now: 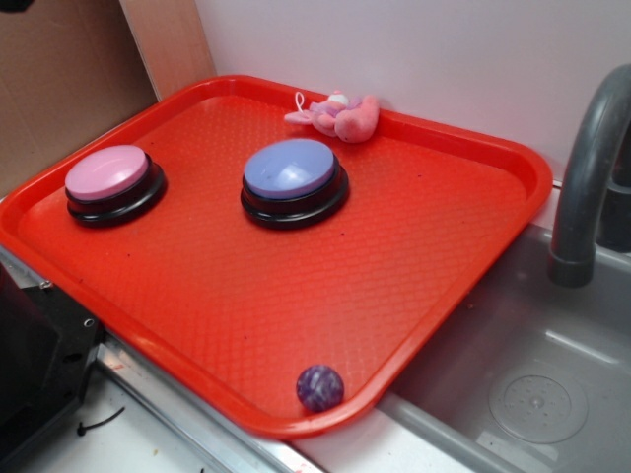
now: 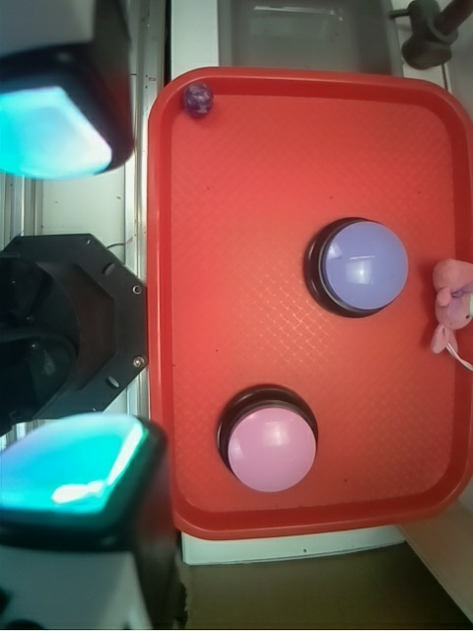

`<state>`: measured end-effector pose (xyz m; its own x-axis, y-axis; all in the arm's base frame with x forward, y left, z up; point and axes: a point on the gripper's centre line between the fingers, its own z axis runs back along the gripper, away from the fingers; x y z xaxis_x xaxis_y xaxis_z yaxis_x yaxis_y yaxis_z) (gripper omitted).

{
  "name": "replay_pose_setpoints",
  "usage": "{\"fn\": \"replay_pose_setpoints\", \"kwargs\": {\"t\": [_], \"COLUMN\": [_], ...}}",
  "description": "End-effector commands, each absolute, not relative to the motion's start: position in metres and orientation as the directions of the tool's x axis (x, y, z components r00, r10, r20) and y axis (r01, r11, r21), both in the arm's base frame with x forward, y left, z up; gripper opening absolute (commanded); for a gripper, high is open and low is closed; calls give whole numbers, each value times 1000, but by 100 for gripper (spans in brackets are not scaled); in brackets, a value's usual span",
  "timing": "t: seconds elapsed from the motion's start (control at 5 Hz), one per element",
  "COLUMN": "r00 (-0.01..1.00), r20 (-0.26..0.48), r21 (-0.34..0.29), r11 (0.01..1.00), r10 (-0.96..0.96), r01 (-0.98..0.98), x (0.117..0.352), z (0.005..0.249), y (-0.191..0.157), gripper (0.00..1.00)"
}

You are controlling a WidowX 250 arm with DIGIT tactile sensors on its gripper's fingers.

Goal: Push the purple button.

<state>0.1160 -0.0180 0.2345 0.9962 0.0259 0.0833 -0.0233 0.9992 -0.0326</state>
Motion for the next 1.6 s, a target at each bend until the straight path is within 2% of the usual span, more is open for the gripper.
{"fn": "replay_pose_setpoints", "kwargs": {"t": [0.0, 0.2, 0.4, 0.6, 1.0, 1.2, 1.4], "r00": [996, 993, 990, 992, 990, 984, 985], "r20": [83, 116, 115, 88, 90, 126, 104], "r21": [-33, -7, 35, 73, 65, 43, 36], "r11": [999, 1000, 997, 994, 992, 992, 991], "r10": [26, -24, -77, -89, -112, -124, -135], "r01": [-23, 25, 73, 83, 107, 120, 132], "x": [116, 166, 216, 235, 255, 263, 271], "z": [234, 209, 179, 148, 98, 85, 72], "y": [-18, -15, -22, -21, -17, -18, -18], "gripper": [100, 100, 100, 100, 100, 100, 100]}}
